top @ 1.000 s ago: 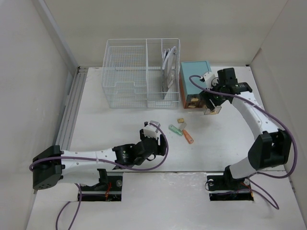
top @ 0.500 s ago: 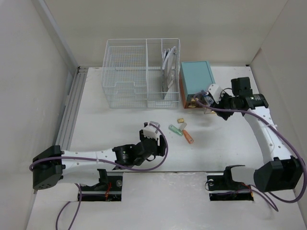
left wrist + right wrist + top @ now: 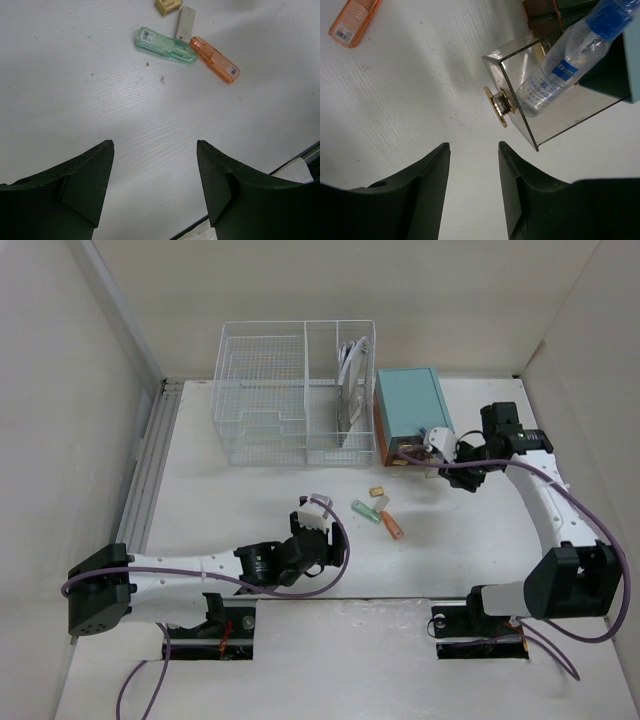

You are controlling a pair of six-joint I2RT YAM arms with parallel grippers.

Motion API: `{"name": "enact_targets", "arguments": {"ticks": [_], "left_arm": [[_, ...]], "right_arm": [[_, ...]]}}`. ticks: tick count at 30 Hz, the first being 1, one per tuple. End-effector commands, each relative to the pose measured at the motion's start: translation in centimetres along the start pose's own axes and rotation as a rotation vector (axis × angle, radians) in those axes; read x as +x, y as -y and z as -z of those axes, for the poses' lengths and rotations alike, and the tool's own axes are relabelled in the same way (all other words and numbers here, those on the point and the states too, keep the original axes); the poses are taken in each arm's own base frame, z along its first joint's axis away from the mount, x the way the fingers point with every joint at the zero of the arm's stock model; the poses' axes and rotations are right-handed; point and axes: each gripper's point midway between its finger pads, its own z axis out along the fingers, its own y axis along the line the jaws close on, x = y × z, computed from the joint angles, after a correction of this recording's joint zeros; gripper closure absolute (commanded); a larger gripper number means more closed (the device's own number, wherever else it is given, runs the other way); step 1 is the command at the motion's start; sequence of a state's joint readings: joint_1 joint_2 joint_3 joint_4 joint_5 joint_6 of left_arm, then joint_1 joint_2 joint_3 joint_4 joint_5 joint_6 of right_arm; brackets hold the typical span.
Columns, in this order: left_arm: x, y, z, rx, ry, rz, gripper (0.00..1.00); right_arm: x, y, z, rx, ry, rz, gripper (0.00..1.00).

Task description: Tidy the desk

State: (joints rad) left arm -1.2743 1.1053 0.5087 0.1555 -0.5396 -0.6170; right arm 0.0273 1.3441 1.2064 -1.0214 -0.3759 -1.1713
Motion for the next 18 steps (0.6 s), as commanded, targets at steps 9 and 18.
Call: {"name": "enact_targets", "arguments": {"ticks": [9, 18], "left_arm": [[0.0, -0.4, 0.1, -0.006, 0.014, 0.014, 0.37], [0.4, -0.6, 0.0, -0.017, 0.001, 0.012, 0.37]], "right_arm": [[-2.3, 2.3, 0.1, 0.016, 0.105, 0.061, 0.53], [-2.1, 3.8, -1.2, -0.016, 0.105, 0.030, 0.56]]}}
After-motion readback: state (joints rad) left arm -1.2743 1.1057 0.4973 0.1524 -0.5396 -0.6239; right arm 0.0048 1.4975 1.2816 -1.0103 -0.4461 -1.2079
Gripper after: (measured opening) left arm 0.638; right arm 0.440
